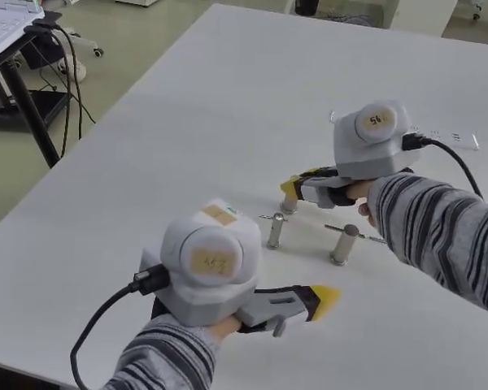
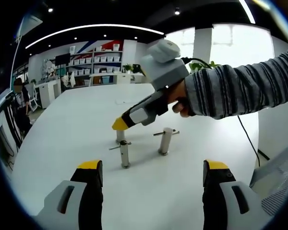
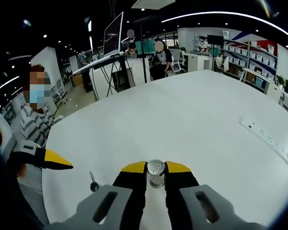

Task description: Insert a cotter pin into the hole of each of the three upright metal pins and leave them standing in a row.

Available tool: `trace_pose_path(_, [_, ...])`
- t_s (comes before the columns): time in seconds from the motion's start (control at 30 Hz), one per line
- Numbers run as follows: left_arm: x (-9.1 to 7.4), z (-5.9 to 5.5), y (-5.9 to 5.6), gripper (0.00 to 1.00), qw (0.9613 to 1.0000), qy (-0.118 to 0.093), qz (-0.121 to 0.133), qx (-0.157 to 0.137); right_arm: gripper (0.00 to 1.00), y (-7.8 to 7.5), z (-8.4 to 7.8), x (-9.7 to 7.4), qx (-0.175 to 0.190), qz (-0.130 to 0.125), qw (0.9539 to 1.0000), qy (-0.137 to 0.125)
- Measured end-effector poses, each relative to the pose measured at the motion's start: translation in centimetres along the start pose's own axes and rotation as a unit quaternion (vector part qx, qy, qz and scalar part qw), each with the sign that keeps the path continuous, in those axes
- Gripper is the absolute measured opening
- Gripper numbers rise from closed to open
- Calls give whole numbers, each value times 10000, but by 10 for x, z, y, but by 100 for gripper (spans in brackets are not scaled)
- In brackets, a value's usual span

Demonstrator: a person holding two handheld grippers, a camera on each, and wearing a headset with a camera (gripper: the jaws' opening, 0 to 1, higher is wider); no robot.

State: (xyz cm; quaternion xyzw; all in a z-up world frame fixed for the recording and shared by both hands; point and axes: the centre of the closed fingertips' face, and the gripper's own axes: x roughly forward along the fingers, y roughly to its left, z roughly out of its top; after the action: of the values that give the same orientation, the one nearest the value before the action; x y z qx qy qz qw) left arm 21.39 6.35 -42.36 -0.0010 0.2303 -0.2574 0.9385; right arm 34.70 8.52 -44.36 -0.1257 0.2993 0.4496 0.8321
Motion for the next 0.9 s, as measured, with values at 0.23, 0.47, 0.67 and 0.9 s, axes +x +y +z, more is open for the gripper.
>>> trace_pose_path(0.23, [0,-1,-1,85,10000,12,-13,26,8,-10,-10,-14,-31,-147,9998,158])
trace_pose_path(0.47, [0,-1,-3,85,10000,11,-39,85,8,-23,-18,-35,80,-351,9992,166])
trace_pose_path(0.67, [0,0,-5,85,9999,-2,-36,129,8,-35,-31,-60,116,-556,9982,212])
trace_pose_path(0.9, [0,1,-5,85,9998,-8,-39,172,8,-41,-49,-90,123,-740,9967,304])
